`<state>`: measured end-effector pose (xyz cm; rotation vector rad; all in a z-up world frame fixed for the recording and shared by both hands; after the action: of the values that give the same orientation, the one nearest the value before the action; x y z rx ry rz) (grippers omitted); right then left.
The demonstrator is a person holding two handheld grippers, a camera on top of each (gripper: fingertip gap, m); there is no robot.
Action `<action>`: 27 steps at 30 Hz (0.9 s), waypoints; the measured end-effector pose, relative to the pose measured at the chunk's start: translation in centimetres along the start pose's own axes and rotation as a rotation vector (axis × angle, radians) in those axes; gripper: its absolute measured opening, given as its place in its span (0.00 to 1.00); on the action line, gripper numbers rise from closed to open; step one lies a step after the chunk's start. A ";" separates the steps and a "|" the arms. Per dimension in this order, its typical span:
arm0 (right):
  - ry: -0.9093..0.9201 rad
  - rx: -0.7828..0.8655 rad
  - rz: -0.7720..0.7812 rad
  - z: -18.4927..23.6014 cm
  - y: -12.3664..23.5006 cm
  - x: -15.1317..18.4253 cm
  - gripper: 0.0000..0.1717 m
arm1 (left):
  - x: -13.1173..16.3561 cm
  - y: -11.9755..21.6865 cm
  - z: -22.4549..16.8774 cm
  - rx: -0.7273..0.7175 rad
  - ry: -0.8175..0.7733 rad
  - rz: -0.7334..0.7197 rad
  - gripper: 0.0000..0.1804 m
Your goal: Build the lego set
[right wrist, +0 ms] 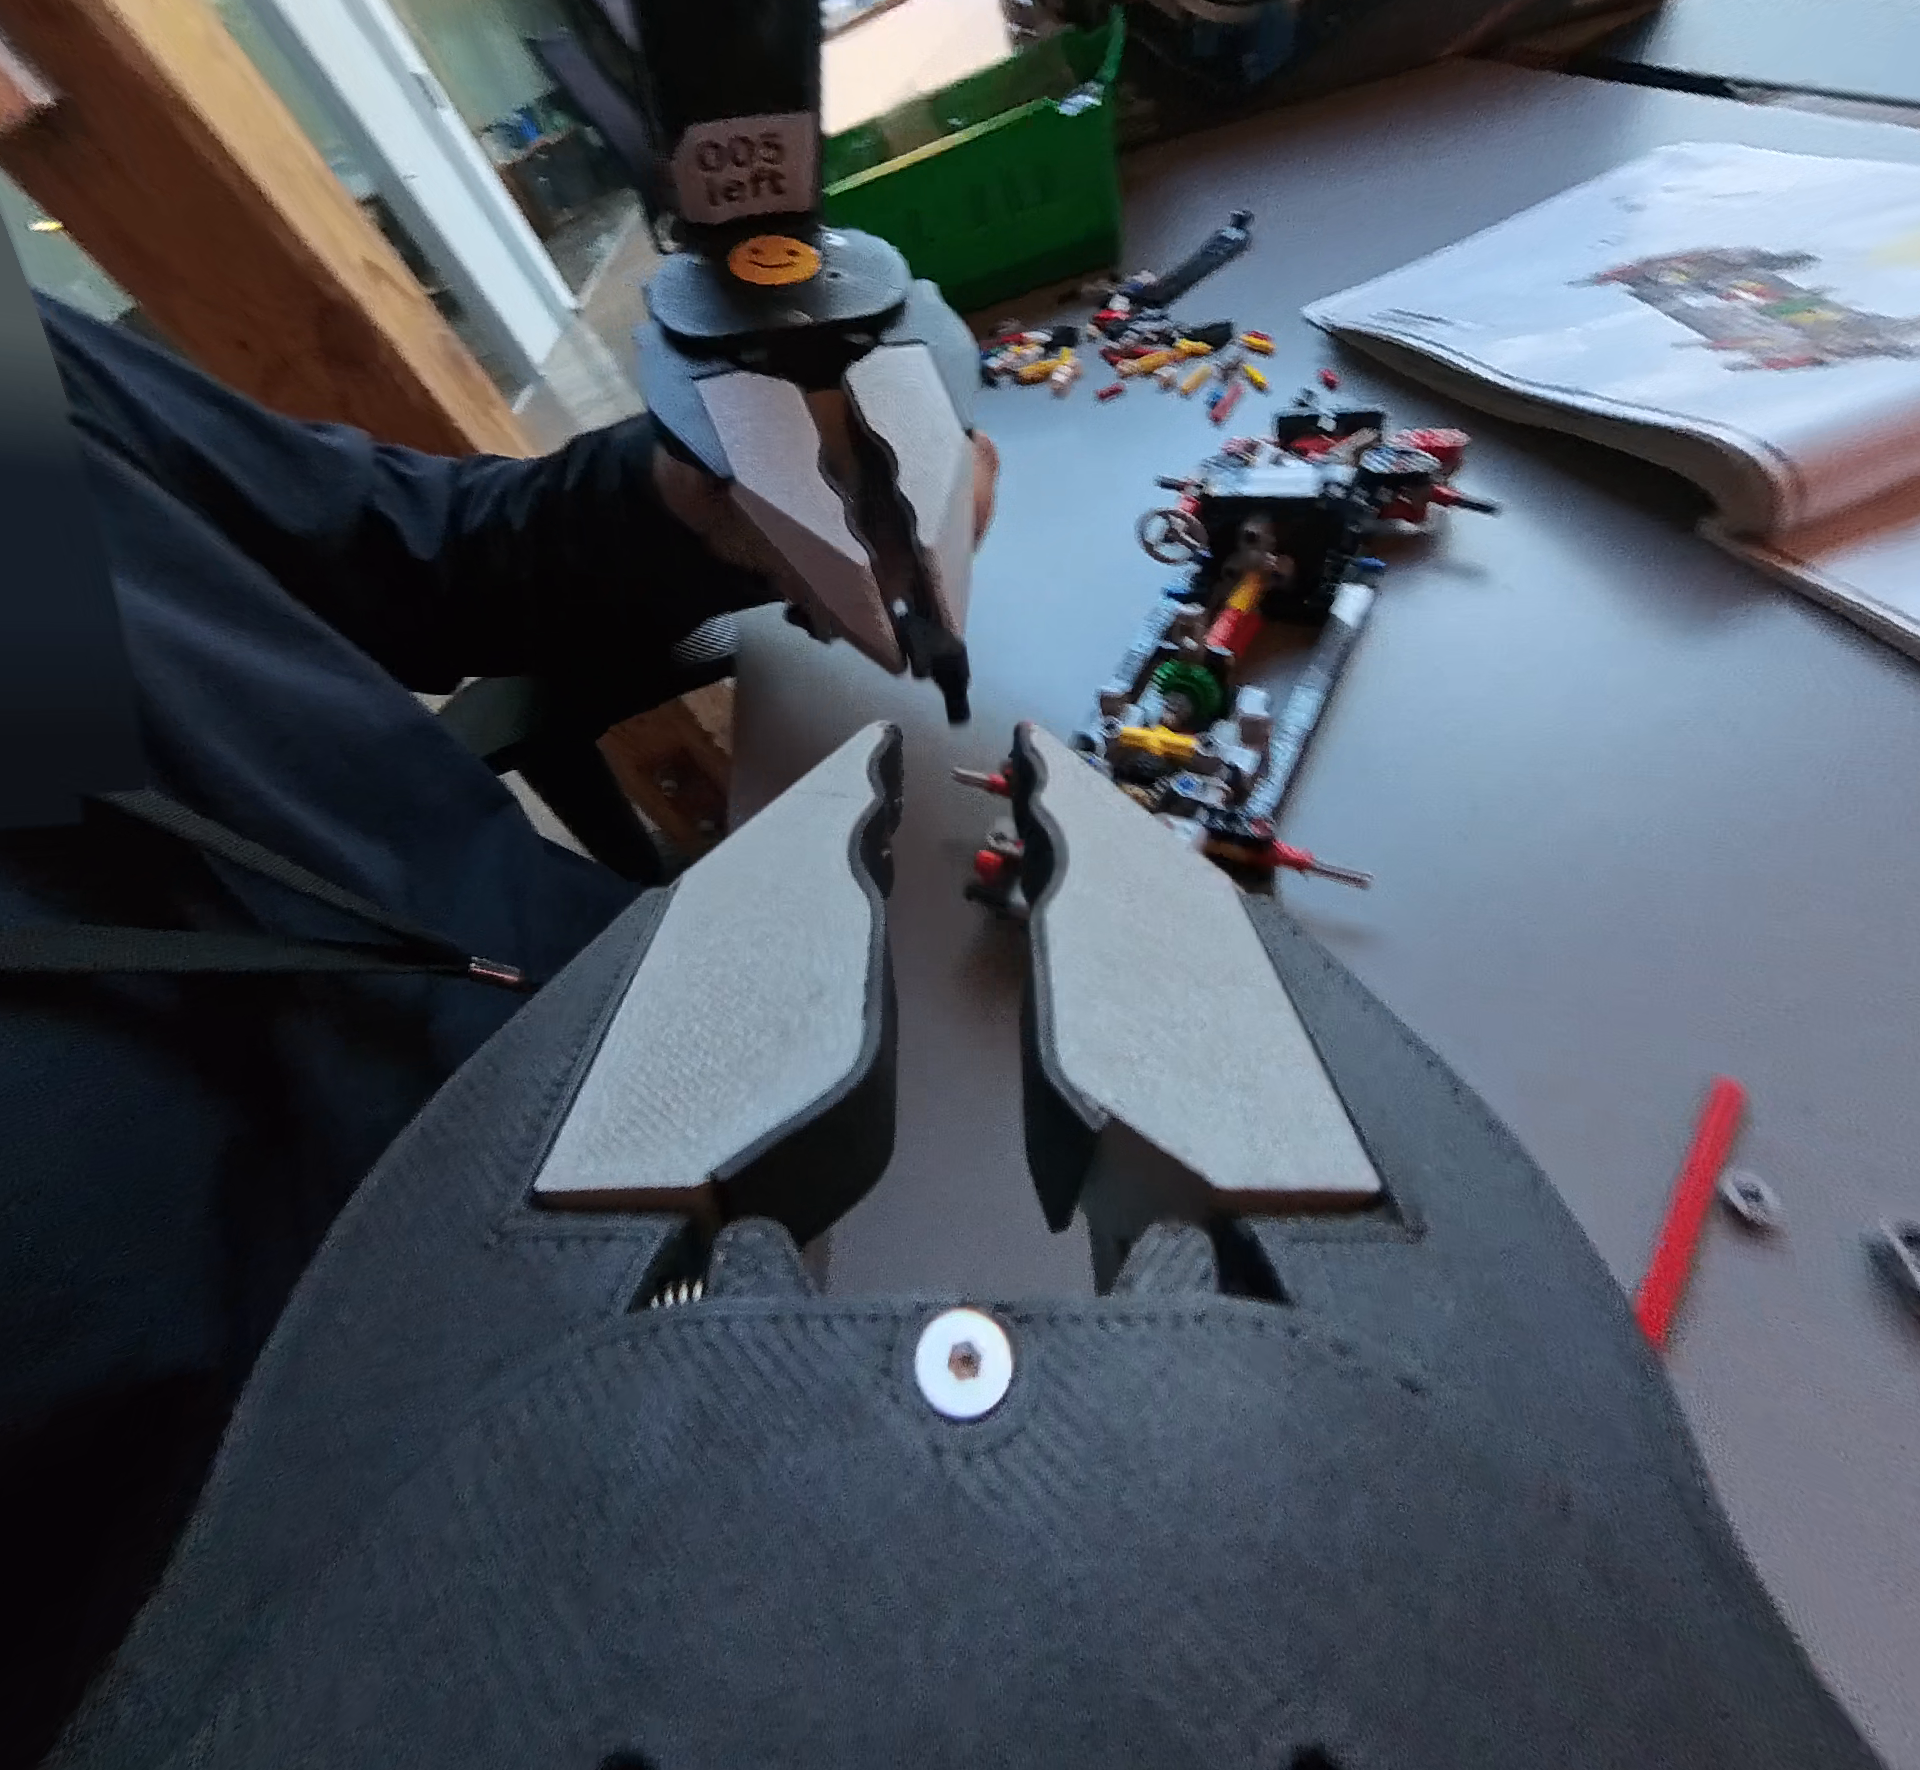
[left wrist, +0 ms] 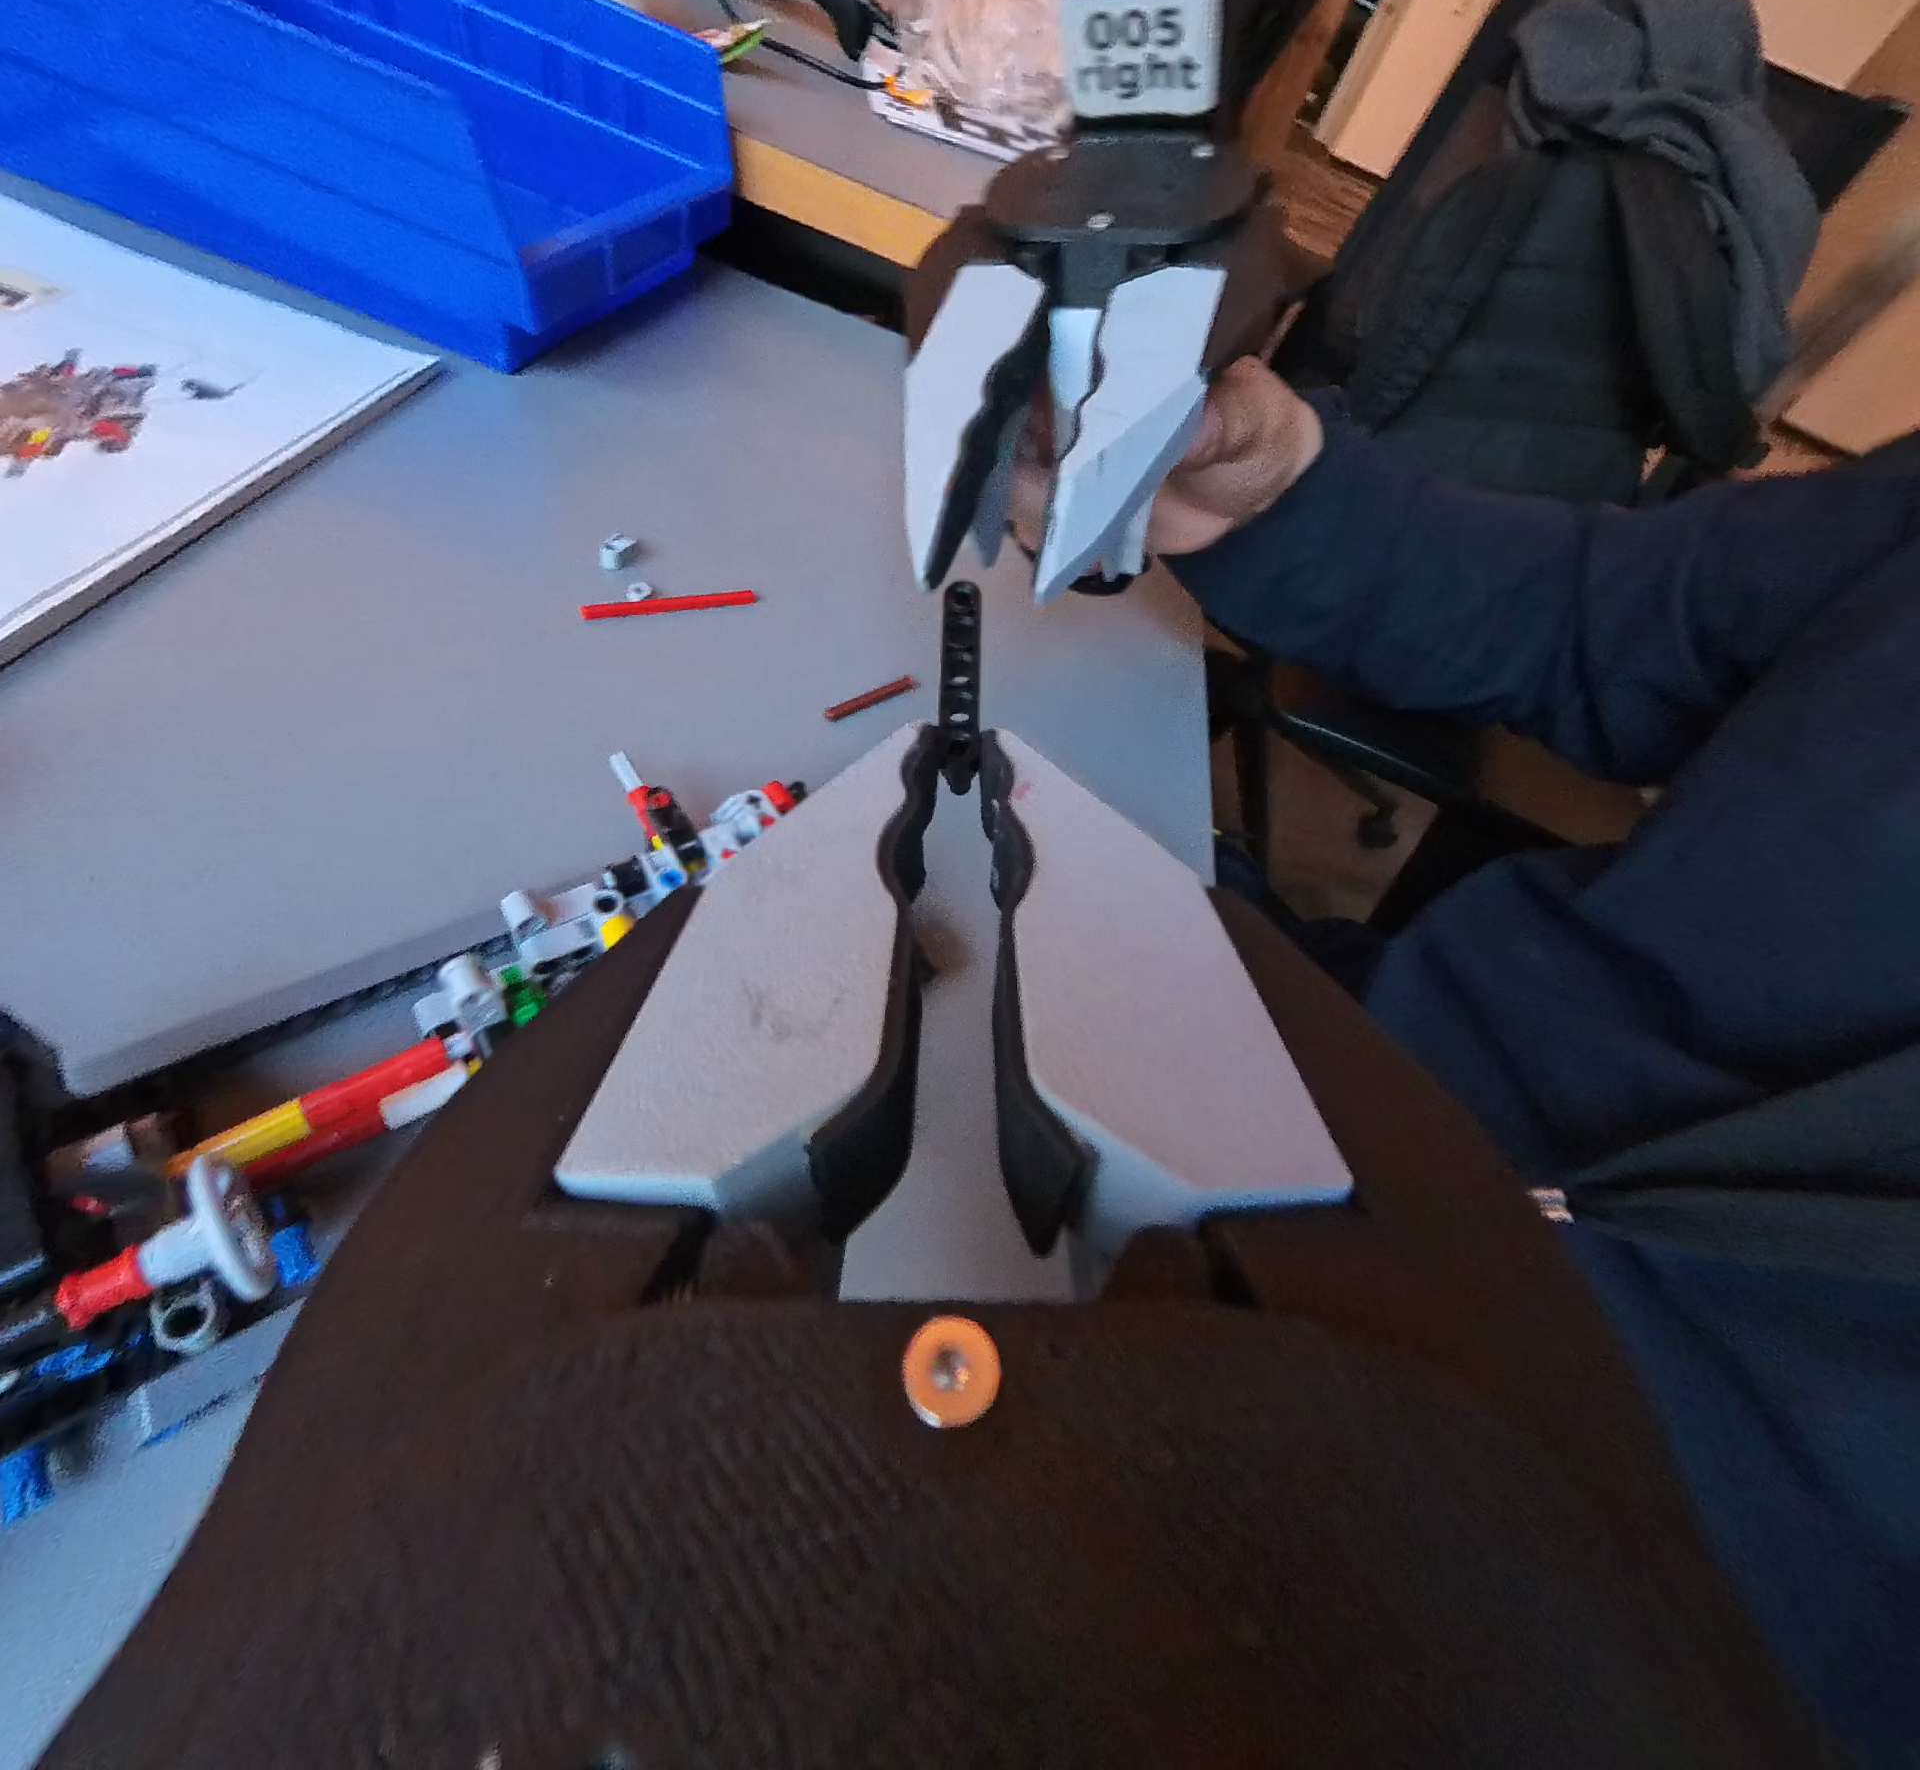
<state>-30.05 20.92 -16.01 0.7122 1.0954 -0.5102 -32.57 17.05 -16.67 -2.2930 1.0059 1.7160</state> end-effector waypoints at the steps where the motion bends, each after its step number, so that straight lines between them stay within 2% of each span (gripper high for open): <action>1: -0.016 0.049 0.025 -0.6 0.7 0.4 0.11 | -0.1 0.2 0.5 -0.013 0.027 -0.011 0.03; 6: -0.048 0.369 0.233 -3.1 4.9 5.4 0.13 | 0.4 0.5 2.4 -0.051 0.155 -0.048 0.03; 11: -0.130 0.461 0.320 -3.4 6.2 9.0 0.14 | 1.1 0.0 3.1 -0.067 0.194 -0.038 0.03; 18: -0.003 0.555 0.493 -5.4 5.2 11.6 0.14 | 1.3 -0.2 3.0 -0.071 0.234 -0.043 0.03; 20: 0.032 0.585 0.479 -6.1 5.1 11.5 0.03 | 1.3 -0.3 3.0 -0.059 0.263 -0.055 0.03; 21: 0.038 0.575 0.469 -6.1 4.9 11.5 0.01 | 1.2 -0.3 2.9 -0.037 0.293 -0.071 0.03; 25: -0.036 0.455 0.408 -4.8 3.2 11.1 0.00 | -0.2 0.0 2.8 0.112 0.526 -0.211 0.03; 27: -0.074 0.383 0.281 -3.6 1.8 9.1 0.00 | -0.3 0.2 3.3 0.145 0.616 -0.258 0.03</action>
<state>-27.49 24.54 -24.93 1.1549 0.8174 -0.5050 -35.35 18.53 -17.54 -2.7580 0.8168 0.8213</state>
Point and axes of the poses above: each gripper's, where its closed fingertips meet, y back along the fingers, x out of its underside, z = x × y across the jaws, the point moved 1 cm from there along y, back along the fingers, and after that the axes turned 4 degrees about y, right-handed, at the moved point
